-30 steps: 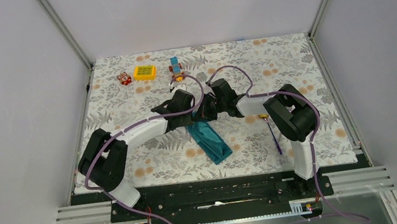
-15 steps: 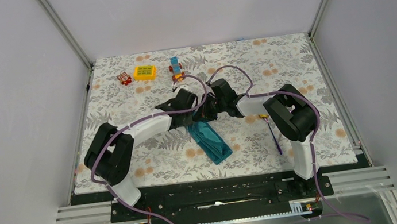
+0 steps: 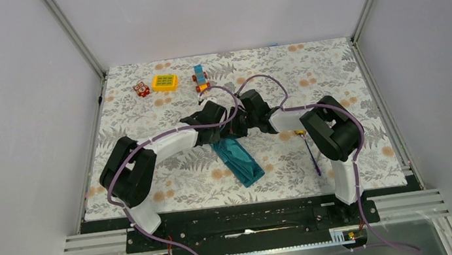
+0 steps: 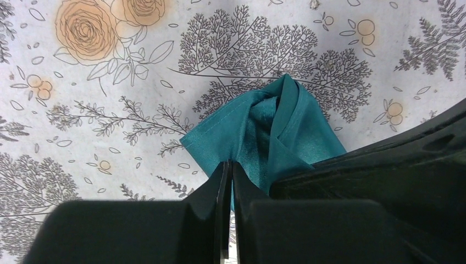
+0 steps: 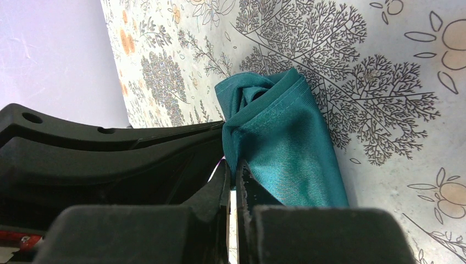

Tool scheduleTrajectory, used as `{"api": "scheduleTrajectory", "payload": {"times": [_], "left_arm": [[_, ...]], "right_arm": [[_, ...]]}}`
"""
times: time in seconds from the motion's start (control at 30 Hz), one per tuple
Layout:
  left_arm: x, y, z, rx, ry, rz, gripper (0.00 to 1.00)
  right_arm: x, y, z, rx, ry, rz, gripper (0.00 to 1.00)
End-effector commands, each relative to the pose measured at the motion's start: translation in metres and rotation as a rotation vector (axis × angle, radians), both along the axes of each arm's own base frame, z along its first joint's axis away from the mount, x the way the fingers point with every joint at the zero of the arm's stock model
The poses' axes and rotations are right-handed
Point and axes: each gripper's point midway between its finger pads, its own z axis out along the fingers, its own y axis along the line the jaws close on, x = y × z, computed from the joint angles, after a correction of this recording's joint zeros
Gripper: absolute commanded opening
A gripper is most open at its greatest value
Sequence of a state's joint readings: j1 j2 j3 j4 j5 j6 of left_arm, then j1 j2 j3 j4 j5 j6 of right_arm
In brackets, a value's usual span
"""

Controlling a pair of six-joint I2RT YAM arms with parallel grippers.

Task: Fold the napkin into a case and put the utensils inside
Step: Stuff the top corner of the smaller-rectangle-folded napkin at the center of the board.

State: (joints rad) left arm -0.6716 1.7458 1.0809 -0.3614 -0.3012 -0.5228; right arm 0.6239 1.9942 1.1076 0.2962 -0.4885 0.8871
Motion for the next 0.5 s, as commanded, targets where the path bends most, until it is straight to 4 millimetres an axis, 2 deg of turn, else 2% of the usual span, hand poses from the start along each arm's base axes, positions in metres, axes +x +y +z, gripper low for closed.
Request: {"api": "scheduleTrajectory", "payload": {"times": [0.0, 0.2, 0.47], "left_arm": [[0.015, -0.005, 0.024, -0.016, -0.078, 0.006, 0.02], [0.015, -0.015, 0.033, -0.078, -0.116, -0.041, 0.00], [0.015, -0.025, 0.044, -0.147, -0.150, -0.077, 0.00]], "right_arm": [[0.001, 0.009, 0.024, 0.035, -0.048, 0.024, 0.00], [0.001, 0.014, 0.022, 0.058, -0.037, 0.039, 0.00], [-0.003, 0.027, 0.005, 0.120, 0.022, 0.052, 0.00]]}}
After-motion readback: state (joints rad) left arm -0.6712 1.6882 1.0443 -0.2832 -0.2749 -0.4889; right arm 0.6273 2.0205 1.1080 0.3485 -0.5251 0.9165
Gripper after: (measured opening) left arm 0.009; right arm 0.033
